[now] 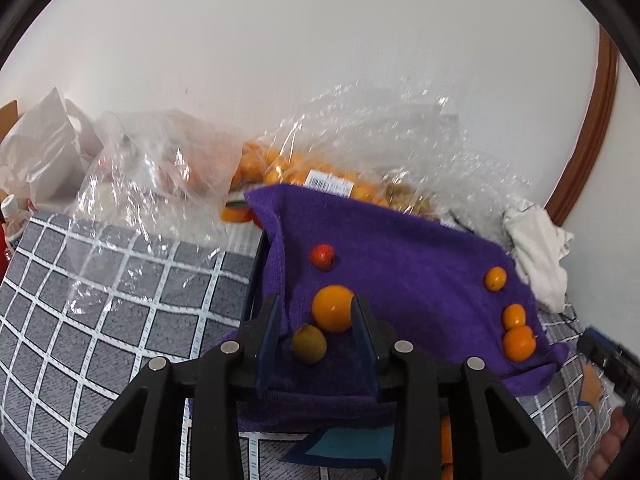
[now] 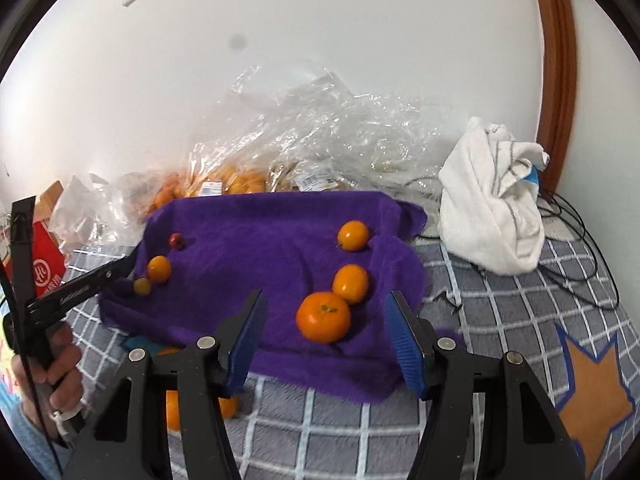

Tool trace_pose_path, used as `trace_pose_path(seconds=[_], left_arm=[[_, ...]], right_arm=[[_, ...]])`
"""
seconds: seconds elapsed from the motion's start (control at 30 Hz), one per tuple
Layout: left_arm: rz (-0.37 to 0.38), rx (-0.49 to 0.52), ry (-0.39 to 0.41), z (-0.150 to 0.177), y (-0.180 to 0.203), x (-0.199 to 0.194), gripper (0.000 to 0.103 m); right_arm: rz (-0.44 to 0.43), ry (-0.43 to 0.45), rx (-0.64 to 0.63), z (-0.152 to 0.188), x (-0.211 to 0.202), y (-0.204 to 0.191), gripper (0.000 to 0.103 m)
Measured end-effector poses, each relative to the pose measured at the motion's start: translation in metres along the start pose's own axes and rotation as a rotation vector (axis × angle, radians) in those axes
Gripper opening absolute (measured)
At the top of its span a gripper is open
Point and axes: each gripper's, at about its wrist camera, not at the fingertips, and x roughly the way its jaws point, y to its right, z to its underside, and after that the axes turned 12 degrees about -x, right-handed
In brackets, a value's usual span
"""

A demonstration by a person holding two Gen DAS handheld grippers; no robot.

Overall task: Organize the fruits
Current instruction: 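Open both tools to drop the fruits onto the towel, then grasp an oval orange from the row with the right tool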

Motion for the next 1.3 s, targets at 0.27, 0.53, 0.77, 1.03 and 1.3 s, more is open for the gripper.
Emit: trace_pose_path(seconds=[0.27,0.53,0.77,1.03,1.3], left_arm=[[0.038,-0.008,0.035,-0.006,0.009,-0.027,0.037],[0.014,0.041,0.027,-0.007,0.014,-0.079,0.037],[-0.017,0.021,-0.063,0.022,-0.022,-0.089,0.037],[-0.020,-0.033,-0.096,0.051,-0.051,-0.098,0.040],[-0.027,-0.016,-0.111,0.054,-0.053,-0.098,0.042]], right_arm=[[-0.048,-0.026,-0.005,0.020,-0.020,-0.022,0.050],[-0.119,-0.064,-0.064,0.033,-0.022,-0.048,0.050],[-0.136,-0.147,-0.160,0.051,0.012,-0.075,0.044],[-0.145,-0.186,-0.217,0.051,0.038,-0.084,0.045],[-0.161,-0.197,-0.233,0.043,0.052,-0.086,0.049]])
